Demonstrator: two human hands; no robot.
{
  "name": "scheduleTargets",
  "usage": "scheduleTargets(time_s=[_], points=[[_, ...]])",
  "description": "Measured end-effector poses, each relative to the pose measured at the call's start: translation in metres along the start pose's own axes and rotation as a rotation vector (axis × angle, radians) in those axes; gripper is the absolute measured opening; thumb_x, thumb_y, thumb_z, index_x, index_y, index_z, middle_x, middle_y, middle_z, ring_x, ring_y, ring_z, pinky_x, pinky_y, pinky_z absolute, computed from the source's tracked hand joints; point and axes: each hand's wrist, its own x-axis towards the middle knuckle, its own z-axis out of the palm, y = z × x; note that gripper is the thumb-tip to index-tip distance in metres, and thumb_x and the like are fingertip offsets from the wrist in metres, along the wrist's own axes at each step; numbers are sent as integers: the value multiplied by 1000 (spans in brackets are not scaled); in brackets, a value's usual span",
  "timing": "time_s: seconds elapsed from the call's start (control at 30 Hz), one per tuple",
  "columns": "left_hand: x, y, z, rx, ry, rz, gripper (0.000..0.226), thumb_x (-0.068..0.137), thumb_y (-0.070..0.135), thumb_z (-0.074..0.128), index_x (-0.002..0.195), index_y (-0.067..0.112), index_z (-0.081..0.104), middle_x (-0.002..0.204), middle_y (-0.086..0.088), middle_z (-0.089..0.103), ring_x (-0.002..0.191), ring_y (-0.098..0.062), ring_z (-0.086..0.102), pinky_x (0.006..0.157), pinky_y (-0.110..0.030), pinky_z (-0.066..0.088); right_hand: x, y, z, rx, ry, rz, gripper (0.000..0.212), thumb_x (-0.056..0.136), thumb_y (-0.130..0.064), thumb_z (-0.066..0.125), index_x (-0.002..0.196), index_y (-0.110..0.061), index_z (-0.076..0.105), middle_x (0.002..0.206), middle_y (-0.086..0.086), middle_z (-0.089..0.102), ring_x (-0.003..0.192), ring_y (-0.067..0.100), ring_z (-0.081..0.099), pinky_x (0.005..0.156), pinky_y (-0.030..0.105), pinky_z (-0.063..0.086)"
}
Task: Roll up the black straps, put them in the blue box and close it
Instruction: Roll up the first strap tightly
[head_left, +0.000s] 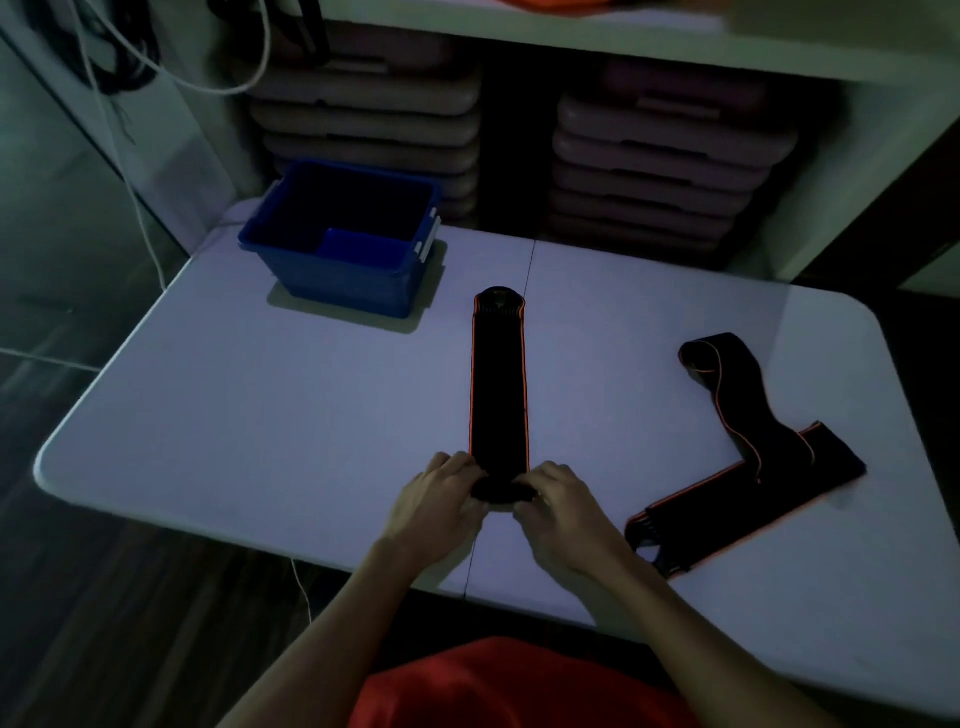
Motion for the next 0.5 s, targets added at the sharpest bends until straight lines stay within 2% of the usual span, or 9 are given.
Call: scheduleTargets(time_s=[0.1,0.17,0.27,0.37,0.5], points=[[6,6,-11,-44,-27,-71,31,91,40,53,116,22,53,115,5,60,107,-18,53,76,-35,49,9,-2,-7,31,-32,94,25,96,-19,57,121,-22,58,105,-2,63,96,13,58,81,31,49],[11,6,-16,-41,-41,-83,26,95,36,49,115,20,52,112,1,63,105,-22,56,76,-38,49,15,-5,-12,86,-41,135,17,96,-20,58,112,-25,53,93,-2,67,82,13,63,71,33,52],[18,3,-17,-53,-78,-125,26,97,31,47,118,17,56,115,0,61,109,-22,56,79,-38,50,23,-8,-14,110,-7,166,15,95,-18,62,94,-29,52,74,-3,65,63,11,59,56,26,44],[25,5,-13,-77,-75,-175,27,98,28,45,119,18,59,117,0,59,110,-21,55,82,-41,51,28,-9,-12,121,27,218,14,94,-16,63,89,-28,57,77,-3,66,66,11,62,56,21,45],[29,10,-9,-64,-39,-204,33,98,25,47,128,21,58,116,-3,56,106,-23,55,79,-42,53,32,-12,-7,-6,94,241,8,93,-17,62,100,-22,65,101,-1,54,84,13,59,71,29,54]])
